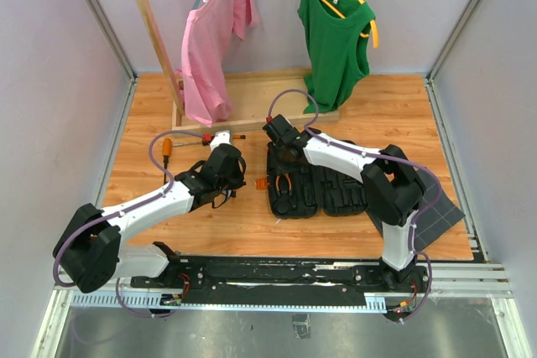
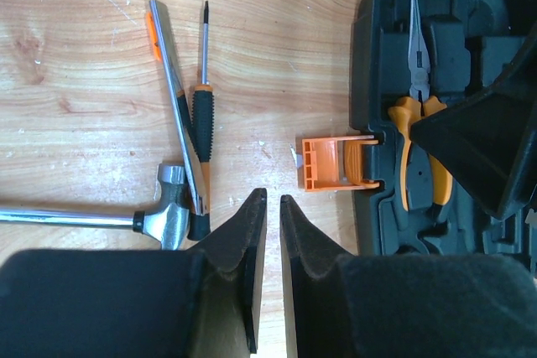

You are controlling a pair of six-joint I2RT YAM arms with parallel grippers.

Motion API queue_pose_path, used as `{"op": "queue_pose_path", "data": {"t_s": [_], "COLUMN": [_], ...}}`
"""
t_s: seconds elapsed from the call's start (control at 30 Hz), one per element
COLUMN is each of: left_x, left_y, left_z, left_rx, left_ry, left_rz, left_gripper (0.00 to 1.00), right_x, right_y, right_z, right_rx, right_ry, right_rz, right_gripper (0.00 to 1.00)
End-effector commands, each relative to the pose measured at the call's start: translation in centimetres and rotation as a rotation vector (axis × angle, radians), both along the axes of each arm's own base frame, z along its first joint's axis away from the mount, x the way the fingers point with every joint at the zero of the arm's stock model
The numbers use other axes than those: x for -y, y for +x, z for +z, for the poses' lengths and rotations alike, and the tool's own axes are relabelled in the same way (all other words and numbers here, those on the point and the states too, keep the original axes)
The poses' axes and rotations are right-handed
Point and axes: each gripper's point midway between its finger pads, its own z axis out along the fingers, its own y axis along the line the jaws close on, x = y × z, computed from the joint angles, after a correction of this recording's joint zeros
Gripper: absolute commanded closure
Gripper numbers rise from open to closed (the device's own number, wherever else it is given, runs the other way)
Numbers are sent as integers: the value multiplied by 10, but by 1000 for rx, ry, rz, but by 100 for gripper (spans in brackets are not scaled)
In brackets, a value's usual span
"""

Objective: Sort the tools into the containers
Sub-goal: Adjust the pliers in the storage box.

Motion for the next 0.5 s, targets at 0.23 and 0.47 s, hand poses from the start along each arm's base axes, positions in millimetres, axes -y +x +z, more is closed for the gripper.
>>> {"op": "queue_pose_path", "data": {"t_s": [0.23,0.47], "left_x": [0,-3], "left_y": [7,6], "left_z": [1,0], "left_rx": [18,14], "left_ry": [-3,-1], "left_rz": [5,16], "left_gripper": [84,84], "right_x": [47,70], "right_y": [-64,-101], "right_z": [-106,-147], "right_rx": [-250,-350], "right_ry": [-238,-323], "right_rz": [11,11], "right_gripper": [68,70]}}
